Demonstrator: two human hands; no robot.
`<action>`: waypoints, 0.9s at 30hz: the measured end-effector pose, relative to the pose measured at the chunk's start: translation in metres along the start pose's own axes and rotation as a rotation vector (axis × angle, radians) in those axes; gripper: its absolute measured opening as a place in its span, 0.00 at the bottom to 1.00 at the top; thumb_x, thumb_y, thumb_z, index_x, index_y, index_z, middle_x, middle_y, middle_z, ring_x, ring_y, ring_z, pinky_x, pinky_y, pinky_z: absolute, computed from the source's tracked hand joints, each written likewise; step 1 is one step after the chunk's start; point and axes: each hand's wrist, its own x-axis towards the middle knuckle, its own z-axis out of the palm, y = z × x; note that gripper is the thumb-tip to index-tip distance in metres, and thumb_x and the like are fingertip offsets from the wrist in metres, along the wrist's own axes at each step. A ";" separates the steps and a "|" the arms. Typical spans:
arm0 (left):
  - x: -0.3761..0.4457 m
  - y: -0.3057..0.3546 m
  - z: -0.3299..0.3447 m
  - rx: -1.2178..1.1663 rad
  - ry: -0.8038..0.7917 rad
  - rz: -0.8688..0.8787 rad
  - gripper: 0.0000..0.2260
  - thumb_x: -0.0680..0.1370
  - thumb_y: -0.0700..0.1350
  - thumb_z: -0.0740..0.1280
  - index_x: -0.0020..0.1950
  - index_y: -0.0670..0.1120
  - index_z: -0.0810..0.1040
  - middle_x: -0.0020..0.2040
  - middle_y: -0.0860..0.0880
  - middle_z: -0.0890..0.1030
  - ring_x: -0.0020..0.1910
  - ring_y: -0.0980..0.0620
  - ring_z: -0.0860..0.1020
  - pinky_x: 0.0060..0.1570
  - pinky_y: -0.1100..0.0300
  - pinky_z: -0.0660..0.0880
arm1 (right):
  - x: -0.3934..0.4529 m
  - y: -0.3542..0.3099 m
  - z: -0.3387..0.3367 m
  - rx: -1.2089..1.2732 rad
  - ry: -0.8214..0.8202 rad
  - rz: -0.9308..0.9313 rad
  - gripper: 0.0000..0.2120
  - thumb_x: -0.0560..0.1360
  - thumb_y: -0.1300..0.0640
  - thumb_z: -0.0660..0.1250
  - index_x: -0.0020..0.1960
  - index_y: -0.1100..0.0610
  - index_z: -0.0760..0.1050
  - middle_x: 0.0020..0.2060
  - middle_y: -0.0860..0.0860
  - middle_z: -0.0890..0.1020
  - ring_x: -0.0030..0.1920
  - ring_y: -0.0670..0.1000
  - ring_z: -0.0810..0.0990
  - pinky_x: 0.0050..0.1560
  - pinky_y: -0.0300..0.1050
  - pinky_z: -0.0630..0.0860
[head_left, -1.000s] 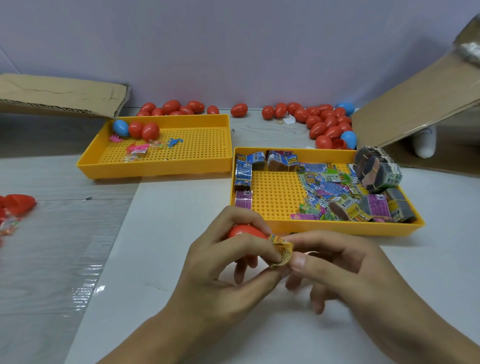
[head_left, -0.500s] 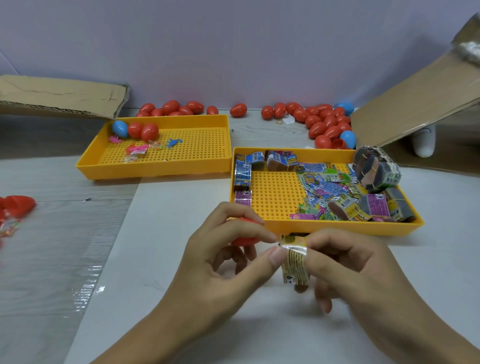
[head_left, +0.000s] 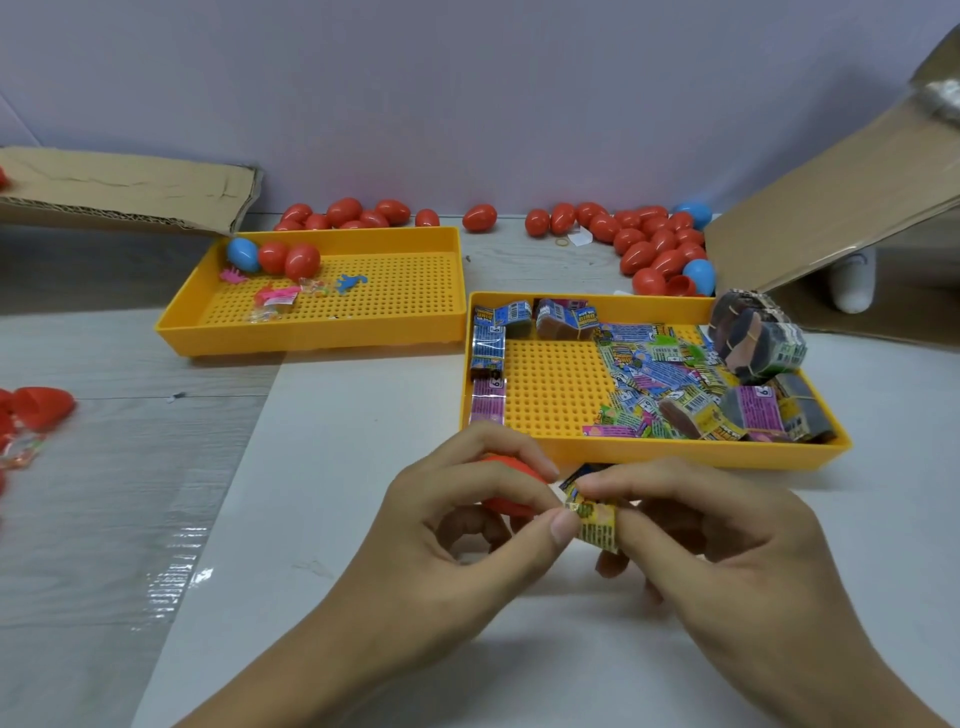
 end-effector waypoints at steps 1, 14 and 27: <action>0.000 0.001 0.000 -0.015 -0.003 0.003 0.05 0.74 0.47 0.71 0.40 0.48 0.84 0.49 0.51 0.79 0.39 0.51 0.79 0.34 0.65 0.71 | 0.000 0.000 0.000 -0.013 0.000 -0.017 0.11 0.68 0.61 0.73 0.45 0.45 0.85 0.37 0.45 0.85 0.30 0.48 0.83 0.24 0.38 0.74; -0.006 -0.002 0.003 -0.238 0.055 -0.053 0.11 0.76 0.42 0.66 0.55 0.48 0.84 0.52 0.45 0.79 0.36 0.45 0.79 0.31 0.56 0.77 | 0.003 0.005 -0.006 -0.119 0.056 -0.260 0.07 0.73 0.56 0.70 0.49 0.50 0.83 0.41 0.43 0.84 0.42 0.48 0.83 0.31 0.41 0.79; -0.005 0.000 0.002 -0.236 -0.007 -0.119 0.13 0.72 0.40 0.70 0.56 0.46 0.84 0.51 0.48 0.78 0.38 0.48 0.80 0.29 0.58 0.77 | 0.005 0.007 -0.009 -0.232 -0.018 -0.335 0.09 0.70 0.61 0.72 0.49 0.53 0.84 0.42 0.48 0.84 0.41 0.46 0.82 0.30 0.40 0.75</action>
